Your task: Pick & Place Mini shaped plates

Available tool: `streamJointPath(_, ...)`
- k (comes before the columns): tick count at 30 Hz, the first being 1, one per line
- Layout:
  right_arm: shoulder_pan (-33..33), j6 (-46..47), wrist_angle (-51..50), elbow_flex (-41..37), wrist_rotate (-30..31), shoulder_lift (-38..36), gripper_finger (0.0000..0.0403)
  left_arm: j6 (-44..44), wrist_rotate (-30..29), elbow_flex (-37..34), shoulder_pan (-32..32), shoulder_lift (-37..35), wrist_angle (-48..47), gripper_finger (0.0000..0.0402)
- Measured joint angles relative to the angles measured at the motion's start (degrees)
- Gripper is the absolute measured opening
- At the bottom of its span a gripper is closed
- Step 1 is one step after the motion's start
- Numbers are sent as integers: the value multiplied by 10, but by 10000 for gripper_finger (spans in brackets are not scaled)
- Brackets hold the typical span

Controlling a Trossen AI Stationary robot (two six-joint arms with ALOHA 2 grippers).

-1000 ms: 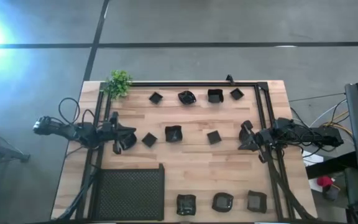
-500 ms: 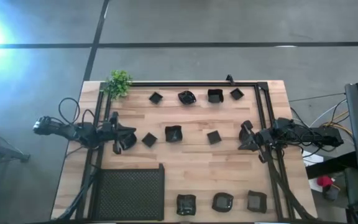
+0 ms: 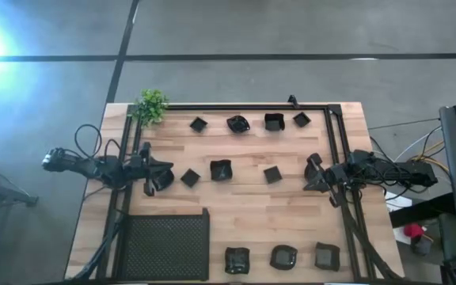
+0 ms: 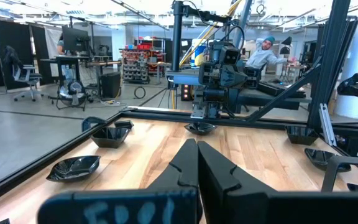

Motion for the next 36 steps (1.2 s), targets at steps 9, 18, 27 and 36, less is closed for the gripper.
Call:
streamJointPath(9, 0, 0, 0, 0, 0, 0, 8, 0, 0, 0, 0, 0, 0, 0)
streamJointPath(18, 0, -3, 11, 0, 0, 0, 8, 0, 0, 0, 0, 0, 0, 0)
streamJointPath(27, 0, 8, 121, 0, 0, 0, 8, 0, 0, 0, 0, 0, 0, 0)
streamJointPath(36, 0, 53, 178, 0, 68, 0, 8, 0, 0, 0, 0, 0, 0, 0)
